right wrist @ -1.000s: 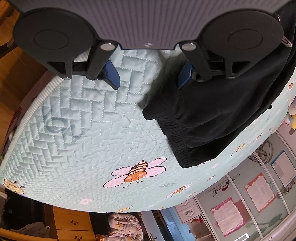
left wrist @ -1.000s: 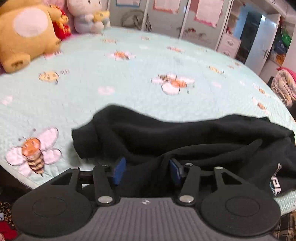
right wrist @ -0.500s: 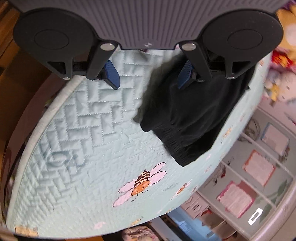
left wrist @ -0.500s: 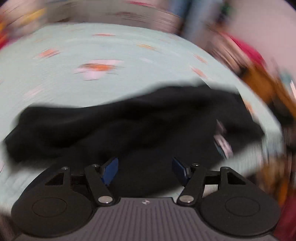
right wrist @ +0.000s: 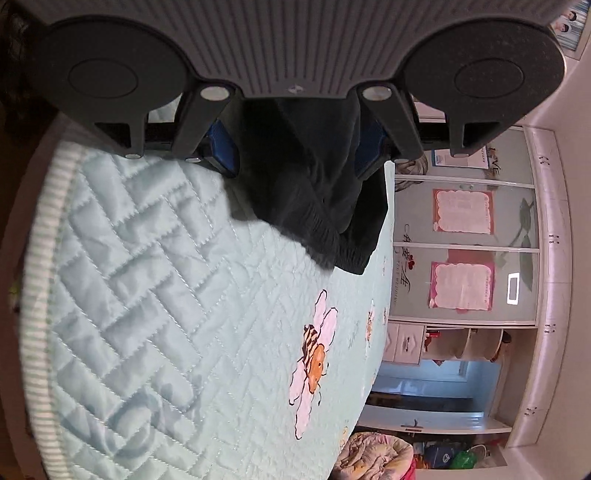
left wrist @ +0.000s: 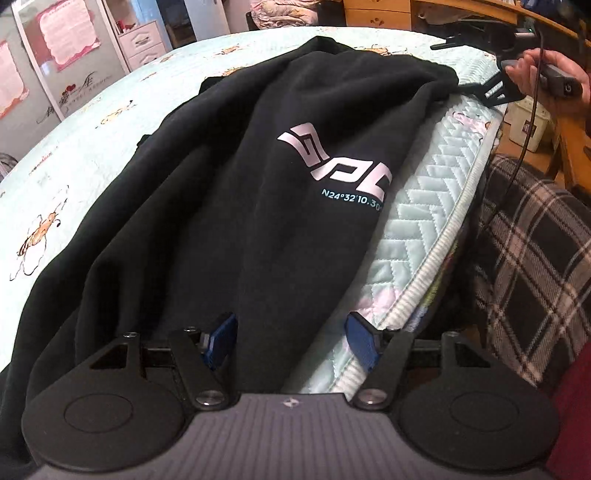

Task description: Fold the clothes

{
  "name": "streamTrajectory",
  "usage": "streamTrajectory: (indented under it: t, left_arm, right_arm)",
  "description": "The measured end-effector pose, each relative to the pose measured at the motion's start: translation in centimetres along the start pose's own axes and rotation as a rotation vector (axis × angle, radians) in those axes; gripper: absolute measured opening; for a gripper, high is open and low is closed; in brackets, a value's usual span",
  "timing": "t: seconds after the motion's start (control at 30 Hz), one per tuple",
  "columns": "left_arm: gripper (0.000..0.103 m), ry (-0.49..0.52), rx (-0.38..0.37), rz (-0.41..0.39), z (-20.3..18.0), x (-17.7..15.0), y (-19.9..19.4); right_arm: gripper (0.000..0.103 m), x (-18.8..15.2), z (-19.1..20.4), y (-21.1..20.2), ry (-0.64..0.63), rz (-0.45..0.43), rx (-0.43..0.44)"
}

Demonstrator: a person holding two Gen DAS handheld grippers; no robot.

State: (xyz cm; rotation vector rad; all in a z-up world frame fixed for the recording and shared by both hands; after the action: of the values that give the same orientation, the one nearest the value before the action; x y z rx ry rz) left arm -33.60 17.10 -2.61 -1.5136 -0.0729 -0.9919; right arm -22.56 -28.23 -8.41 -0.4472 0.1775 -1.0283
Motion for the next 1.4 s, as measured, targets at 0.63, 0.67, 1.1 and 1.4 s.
streamTrajectory:
  t: [0.63, 0.67, 1.1, 1.4]
  left_arm:
    - [0.019, -0.360, -0.210, -0.027, 4.9, 0.1, -4.3]
    - [0.026, -0.392, -0.215, -0.052, 5.4, 0.5, -4.5]
    - [0.046, -0.432, -0.128, -0.041, 7.1, 1.7, -2.4]
    - [0.000, -0.360, -0.088, -0.002, 6.9, 1.8, 0.1]
  right_arm:
    - [0.031, 1.6, 1.8, -4.5, -0.566, -0.143, -0.230]
    - [0.041, 1.8, 2.2, -4.0, -0.576, -0.130, -0.207]
    - [0.042, 2.0, 6.8, 5.1, -0.829, 0.075, -0.138]
    - [0.001, 2.0, 7.4, 4.5, -0.844, 0.068, -0.125]
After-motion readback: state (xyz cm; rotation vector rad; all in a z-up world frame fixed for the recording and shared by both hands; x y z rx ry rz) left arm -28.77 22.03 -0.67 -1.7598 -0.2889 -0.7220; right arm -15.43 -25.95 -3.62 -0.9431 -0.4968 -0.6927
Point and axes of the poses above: each gripper's, at about its wrist camera, not at the fingertips, and y roughly the way its jaws point, z to its left, x to its top, the point moved 5 cm from there along y, roughly the way its jaws point, and after that the axes turned 2 degrees about -x, right-handed, at the moved point
